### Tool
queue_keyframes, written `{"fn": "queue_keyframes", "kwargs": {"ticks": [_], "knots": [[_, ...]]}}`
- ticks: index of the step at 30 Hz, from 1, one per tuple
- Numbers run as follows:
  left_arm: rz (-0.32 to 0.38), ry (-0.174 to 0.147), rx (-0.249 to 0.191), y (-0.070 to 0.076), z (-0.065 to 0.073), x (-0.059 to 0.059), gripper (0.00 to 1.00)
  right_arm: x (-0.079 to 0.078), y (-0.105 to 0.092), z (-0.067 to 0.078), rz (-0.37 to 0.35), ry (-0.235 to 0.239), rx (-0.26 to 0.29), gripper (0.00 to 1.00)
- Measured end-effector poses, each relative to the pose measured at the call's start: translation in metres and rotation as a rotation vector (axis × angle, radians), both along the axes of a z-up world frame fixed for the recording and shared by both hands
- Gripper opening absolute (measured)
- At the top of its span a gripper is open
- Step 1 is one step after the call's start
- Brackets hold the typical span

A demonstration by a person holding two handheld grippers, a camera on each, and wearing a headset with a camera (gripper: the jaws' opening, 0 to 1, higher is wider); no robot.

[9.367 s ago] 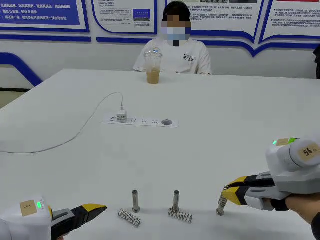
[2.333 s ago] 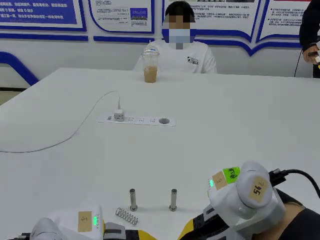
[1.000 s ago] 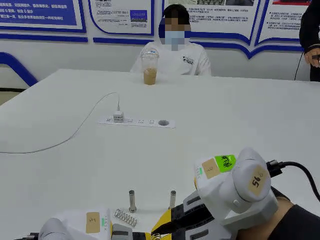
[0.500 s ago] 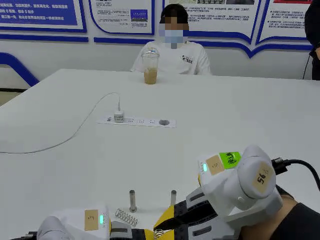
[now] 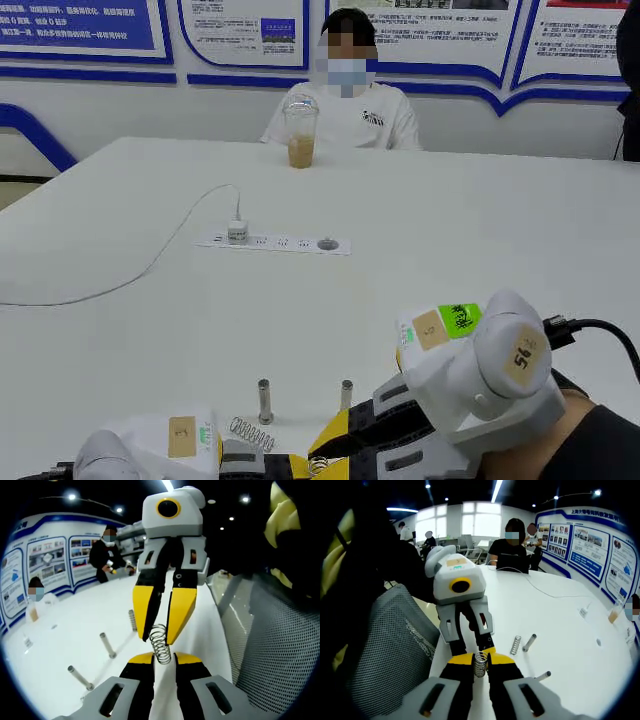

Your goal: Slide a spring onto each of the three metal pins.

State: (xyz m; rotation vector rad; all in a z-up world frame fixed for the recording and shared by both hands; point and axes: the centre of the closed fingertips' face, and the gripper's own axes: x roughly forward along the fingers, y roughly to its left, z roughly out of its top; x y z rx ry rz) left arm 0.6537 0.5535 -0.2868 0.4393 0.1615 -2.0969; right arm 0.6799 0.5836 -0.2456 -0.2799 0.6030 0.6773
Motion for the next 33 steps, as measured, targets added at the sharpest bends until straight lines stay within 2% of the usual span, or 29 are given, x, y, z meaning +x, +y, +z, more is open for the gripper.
{"fn": "queue_keyframes", "kwargs": {"ticks": [23, 33], "knots": [[0.067, 0.017, 0.018, 0.012, -0.004, 0.018, 0.20, 0.003, -0.016, 0.012, -0.049, -0.043, 0.005, 0.11], [0.082, 0.025, 0.022, 0.014, -0.005, 0.022, 0.20, 0.005, -0.024, 0.017, -0.072, -0.065, 0.011, 0.11]]}}
